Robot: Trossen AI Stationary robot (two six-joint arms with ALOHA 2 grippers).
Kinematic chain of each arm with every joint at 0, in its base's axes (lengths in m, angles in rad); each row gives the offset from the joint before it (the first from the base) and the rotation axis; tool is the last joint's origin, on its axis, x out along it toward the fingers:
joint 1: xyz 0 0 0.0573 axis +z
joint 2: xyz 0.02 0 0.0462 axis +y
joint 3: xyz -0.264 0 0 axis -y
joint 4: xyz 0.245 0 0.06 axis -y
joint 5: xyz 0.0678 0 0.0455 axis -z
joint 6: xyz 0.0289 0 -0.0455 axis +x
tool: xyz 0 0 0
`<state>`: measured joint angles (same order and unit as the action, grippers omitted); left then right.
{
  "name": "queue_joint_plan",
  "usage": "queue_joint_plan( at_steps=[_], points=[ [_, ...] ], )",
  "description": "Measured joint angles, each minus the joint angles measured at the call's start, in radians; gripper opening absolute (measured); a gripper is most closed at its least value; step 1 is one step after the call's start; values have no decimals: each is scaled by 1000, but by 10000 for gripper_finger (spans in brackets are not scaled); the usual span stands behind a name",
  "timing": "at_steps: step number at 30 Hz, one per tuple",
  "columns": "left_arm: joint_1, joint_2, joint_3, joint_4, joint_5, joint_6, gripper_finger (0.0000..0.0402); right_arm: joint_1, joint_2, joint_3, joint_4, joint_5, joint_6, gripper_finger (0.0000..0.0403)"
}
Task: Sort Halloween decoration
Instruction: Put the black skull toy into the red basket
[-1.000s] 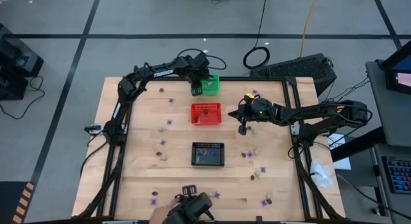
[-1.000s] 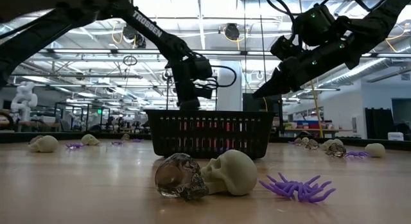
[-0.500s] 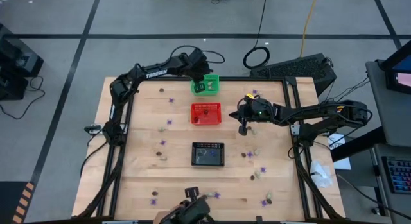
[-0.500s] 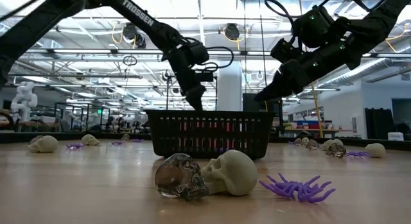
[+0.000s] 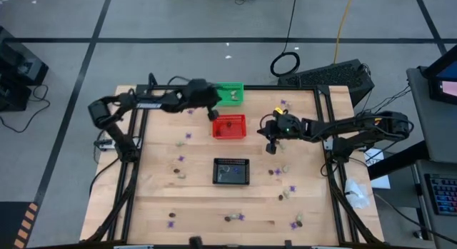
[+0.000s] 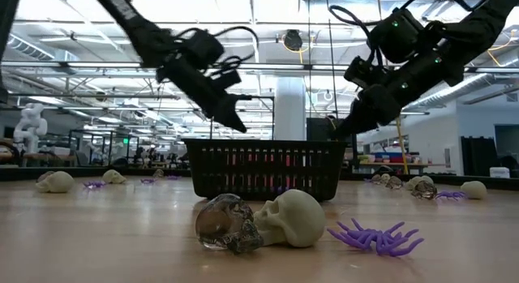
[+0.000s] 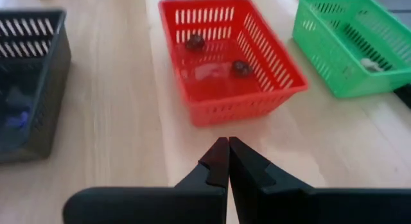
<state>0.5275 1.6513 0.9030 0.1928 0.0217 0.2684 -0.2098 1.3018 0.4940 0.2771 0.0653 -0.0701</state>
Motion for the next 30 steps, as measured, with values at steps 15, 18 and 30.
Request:
queue_joint_plan(
  at_steps=[15,18,30],
  points=[
    [-147,-179,-431,559,-2,-63,0,72,-1,187,-702,17,291,57],
    [-164,-179,-442,558,0,-64,0,63,-1,187,-771,21,338,104],
    [-188,-178,-443,559,-1,-51,0,39,39,187,-778,38,352,200]
  ],
)
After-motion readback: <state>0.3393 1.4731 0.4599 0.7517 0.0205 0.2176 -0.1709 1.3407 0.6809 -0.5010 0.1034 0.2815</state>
